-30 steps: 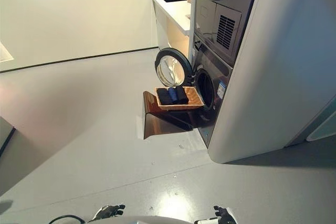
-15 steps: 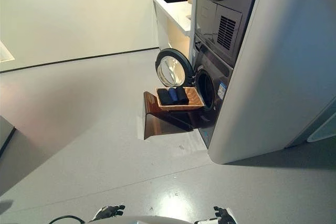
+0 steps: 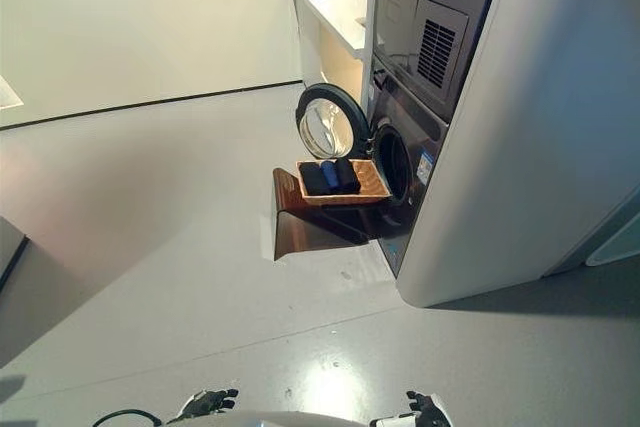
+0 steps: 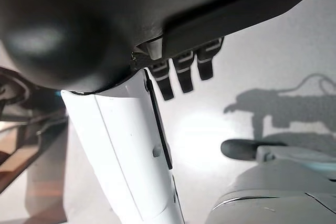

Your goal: Pick up the clothes and place them into the washing machine

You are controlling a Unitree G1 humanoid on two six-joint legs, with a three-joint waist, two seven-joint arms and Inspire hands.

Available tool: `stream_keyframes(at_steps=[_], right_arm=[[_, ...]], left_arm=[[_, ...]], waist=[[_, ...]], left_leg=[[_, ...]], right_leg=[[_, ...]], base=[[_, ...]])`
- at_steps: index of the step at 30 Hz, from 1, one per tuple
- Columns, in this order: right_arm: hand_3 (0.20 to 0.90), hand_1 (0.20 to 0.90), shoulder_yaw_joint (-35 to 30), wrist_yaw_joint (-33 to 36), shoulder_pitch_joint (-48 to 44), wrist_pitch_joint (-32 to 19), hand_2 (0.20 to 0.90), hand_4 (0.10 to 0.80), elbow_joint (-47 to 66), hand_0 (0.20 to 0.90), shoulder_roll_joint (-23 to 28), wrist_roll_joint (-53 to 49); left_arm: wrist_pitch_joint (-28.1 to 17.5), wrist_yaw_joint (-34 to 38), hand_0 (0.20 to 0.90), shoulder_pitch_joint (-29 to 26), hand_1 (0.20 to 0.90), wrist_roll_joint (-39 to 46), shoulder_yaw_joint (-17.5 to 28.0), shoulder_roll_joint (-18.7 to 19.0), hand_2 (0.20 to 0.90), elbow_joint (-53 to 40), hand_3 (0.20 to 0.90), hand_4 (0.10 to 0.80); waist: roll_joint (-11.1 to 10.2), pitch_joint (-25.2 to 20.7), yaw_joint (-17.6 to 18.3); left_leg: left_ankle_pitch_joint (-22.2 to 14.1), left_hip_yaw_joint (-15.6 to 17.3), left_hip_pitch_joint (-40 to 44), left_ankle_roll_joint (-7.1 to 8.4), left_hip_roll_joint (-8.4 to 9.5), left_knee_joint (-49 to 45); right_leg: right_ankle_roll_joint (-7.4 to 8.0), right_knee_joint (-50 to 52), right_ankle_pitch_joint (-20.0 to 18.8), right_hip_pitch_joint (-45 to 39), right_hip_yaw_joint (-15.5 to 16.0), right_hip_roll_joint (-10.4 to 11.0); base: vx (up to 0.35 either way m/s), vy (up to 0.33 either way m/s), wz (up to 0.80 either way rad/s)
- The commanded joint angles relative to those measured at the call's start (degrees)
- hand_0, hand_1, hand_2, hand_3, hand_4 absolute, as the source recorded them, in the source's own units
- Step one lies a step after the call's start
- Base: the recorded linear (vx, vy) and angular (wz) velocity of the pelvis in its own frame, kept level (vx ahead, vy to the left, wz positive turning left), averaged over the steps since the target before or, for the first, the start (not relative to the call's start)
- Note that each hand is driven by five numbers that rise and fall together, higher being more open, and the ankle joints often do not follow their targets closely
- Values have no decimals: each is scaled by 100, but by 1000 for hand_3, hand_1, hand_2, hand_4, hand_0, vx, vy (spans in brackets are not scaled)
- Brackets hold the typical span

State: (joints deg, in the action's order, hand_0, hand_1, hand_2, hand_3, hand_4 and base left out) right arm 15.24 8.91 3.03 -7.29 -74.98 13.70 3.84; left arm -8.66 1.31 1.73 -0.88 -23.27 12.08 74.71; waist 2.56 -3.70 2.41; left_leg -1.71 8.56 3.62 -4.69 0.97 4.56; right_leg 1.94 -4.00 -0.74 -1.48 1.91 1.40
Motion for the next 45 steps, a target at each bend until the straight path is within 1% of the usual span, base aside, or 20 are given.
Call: stream_keyframes(at_steps=[1, 7, 8, 11, 12, 13, 14, 15, 16, 17, 18, 20, 23, 26, 28, 30, 35, 38, 41, 45], right_arm=[[900, 900, 5, 203, -471, 1, 900, 800, -168, 900, 216, -80], [900, 900, -266, 231, -444, -65, 900, 800, -228, 900, 363, -288], [900, 900, -360, 237, -430, -77, 900, 800, -263, 900, 419, -333], [900, 900, -489, 247, -379, -82, 900, 800, -299, 900, 464, -376], [900, 900, -542, 248, -350, -82, 900, 800, -313, 900, 473, -379], [900, 900, -624, 266, -315, -63, 900, 800, -344, 900, 497, -359], [900, 900, -623, 267, -314, -63, 900, 800, -344, 900, 499, -358], [900, 900, -673, 258, -284, -21, 900, 800, -354, 900, 506, -283], [900, 900, -673, 259, -282, -20, 900, 800, -353, 900, 509, -282], [900, 900, -640, 246, -266, 29, 900, 800, -330, 900, 461, -192], [900, 900, -617, 235, -256, 42, 900, 800, -292, 900, 454, -162], [900, 900, -545, 218, -205, 14, 900, 800, -215, 900, 419, -120], [900, 900, -343, 226, -150, -85, 900, 800, 31, 900, 313, -99], [900, 900, -183, 320, -269, -131, 900, 800, 137, 900, 277, -232], [900, 900, -86, 311, -326, -139, 900, 800, 183, 900, 261, -256], [900, 900, 186, 349, -571, -155, 900, 800, 318, 900, 301, -264], [900, 900, 228, 372, -646, -179, 900, 800, 310, 900, 345, -344], [900, 900, 258, 387, -601, -217, 900, 800, 243, 900, 368, -378], [900, 900, 231, 398, -569, -262, 900, 800, 150, 900, 373, -381], [900, 900, 173, 330, -560, -241, 900, 800, 98, 900, 338, -470]], left_arm=[[-144, 81, 900, -494, 900, 125, 194, -98, 900, -7, 900, 800], [-192, 23, 900, -595, 900, 92, 124, 29, 900, -177, 900, 800], [-211, -5, 900, -628, 900, 105, 180, 141, 900, -203, 900, 800], [-215, -10, 900, -633, 900, 159, 281, 218, 900, -203, 900, 800], [-228, 20, 900, -639, 900, 177, 349, 252, 900, -129, 900, 800], [-244, 62, 900, -646, 900, 248, 464, 294, 900, -63, 900, 800], [-245, 62, 900, -646, 900, 249, 464, 292, 900, -62, 900, 800], [-264, 95, 900, -640, 900, 289, 519, 281, 900, 13, 900, 800], [-264, 95, 900, -638, 900, 289, 519, 277, 900, 13, 900, 800], [-287, 175, 900, -667, 900, 409, 562, 279, 900, 58, 900, 800], [-296, 224, 900, -659, 900, 510, 583, 254, 900, 42, 900, 800], [-324, 269, 900, -643, 900, 608, 544, 194, 900, 24, 900, 800], [-374, 399, 900, -586, 900, 964, 503, -18, 900, -42, 900, 800], [-398, 382, 900, -642, 900, 1076, 432, -134, 900, -141, 900, 800], [-402, 378, 900, -664, 900, 1087, 428, -136, 900, -188, 900, 800], [-441, 445, 900, -674, 900, 1227, 511, -162, 900, -235, 900, 800], [-452, 511, 900, -585, 900, 1198, 663, -136, 900, -146, 900, 800], [-451, 521, 900, -450, 900, 1212, 859, -108, 900, -12, 900, 800], [-432, 511, 900, -374, 900, 1230, 1010, -131, 900, 219, 900, 800], [-383, 466, 900, -291, 900, 1176, 1080, -134, 900, 364, 900, 800]], waist=[[-174, 126, -36], [-84, 345, 103], [-29, 480, 204], [24, 546, 274], [29, 548, 314], [-30, 534, 360], [-9, 553, 371], [-83, 543, 473], [-58, 560, 474], [-82, 534, 568], [-53, 517, 593], [-66, 426, 667], [29, 280, 686], [-156, 368, 566], [-248, 451, 475], [-483, 678, 135], [-537, 733, -79], [-356, 774, -349], [-229, 732, -525], [-141, 580, -568]], left_leg=[[-549, -318, -197, 173, 149, -439], [-799, -471, -70, -38, 213, -708], [-872, -574, 30, -77, 177, -825], [-917, -624, 118, -51, 132, -880], [-923, -677, 233, 1, 113, -868], [-991, -751, 498, 98, 133, -789], [-1000, -763, 527, 101, 110, -783], [-1099, -863, 884, 245, 88, -610], [-1107, -863, 916, 249, 60, -597], [-1111, -938, 1201, 383, -86, -368], [-1097, -969, 1279, 445, -179, -287], [-998, -1072, 1381, 541, -359, -273], [-83, -1189, 1032, 765, -816, -1100], [693, -1183, 69, 748, -806, -2843], [817, -1144, -144, 699, -803, -3328], [810, -587, -1010, 647, -920, -4043], [668, -334, -1714, 645, -816, -3356], [891, -549, -1776, 737, -591, -1293], [1142, -1085, -1897, 769, -350, -259], [1330, -699, -1869, 810, -361, -25]], right_leg=[[354, 1039, 441, 370, -165, 272], [431, 2570, 150, 963, -207, 300], [380, 3252, 6, 1286, -241, 241], [308, 3405, 112, 1644, -167, 231], [253, 3096, 188, 1774, -82, 243], [271, 2246, -2, 1936, 68, 434], [269, 2215, -7, 1890, 91, 418], [417, 970, -542, 2113, 220, 581], [415, 931, -556, 2067, 238, 556], [515, 268, -936, 2285, 137, 524], [514, 389, -967, 2316, 33, 477], [420, 548, -966, 2272, -263, 309], [145, 790, -792, 2111, -252, -103], [-168, 609, -510, 1562, -216, -200], [-263, 563, -418, 1344, -238, -231], [-405, 529, -157, 793, -270, -208], [-332, 514, 91, 424, -353, -202], [-174, 354, 384, -172, -501, -355], [-126, 247, 603, -550, -691, -452], [-21, 166, 804, -923, -873, -351]], base=[[71, 93, -12], [103, 95, -11], [144, 64, -3], [169, 23, 11], [312, -112, 8], [316, -109, 9], [489, -228, 10], [288, -138, 4], [511, -290, 6], [345, -233, 4], [432, -325, 12], [310, -297, 42], [314, -386, 76], [220, -363, 0], [209, -352, -26], [364, -447, -21], [253, -74, 16], [404, 30, -1], [329, 24, -43], [367, 127, -48]])
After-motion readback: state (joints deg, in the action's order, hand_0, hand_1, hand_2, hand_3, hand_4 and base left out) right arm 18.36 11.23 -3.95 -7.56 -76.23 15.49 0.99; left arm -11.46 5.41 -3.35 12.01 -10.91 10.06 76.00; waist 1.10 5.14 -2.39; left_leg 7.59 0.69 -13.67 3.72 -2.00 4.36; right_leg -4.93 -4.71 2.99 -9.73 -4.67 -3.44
